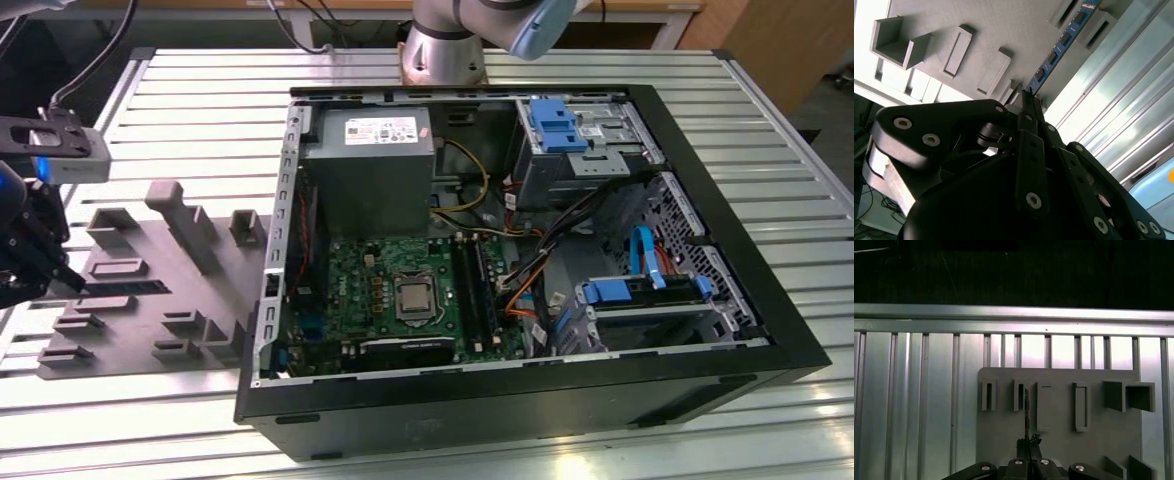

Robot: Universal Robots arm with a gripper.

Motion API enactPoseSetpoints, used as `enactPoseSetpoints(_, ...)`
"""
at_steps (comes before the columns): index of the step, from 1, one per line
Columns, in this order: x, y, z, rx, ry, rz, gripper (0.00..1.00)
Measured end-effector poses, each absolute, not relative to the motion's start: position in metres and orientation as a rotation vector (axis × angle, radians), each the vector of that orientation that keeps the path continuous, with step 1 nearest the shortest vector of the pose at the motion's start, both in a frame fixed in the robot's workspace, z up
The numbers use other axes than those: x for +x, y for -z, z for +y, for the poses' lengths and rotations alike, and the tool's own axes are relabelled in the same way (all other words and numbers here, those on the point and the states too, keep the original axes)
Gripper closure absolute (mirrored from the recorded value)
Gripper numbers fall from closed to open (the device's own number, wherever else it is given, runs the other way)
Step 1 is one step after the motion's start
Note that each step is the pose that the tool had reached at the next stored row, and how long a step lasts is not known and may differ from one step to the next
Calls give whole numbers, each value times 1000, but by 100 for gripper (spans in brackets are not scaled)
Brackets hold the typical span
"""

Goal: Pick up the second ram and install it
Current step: 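Pick up the second ram and move it above second insertion slot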

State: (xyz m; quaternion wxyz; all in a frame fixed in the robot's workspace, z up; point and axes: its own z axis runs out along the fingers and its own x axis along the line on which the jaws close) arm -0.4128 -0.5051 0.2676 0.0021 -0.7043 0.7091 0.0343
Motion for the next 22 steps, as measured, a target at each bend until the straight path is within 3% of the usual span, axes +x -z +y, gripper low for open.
enactPoseSetpoints(22,-413,-280,-505,-2209,-108,2225,89)
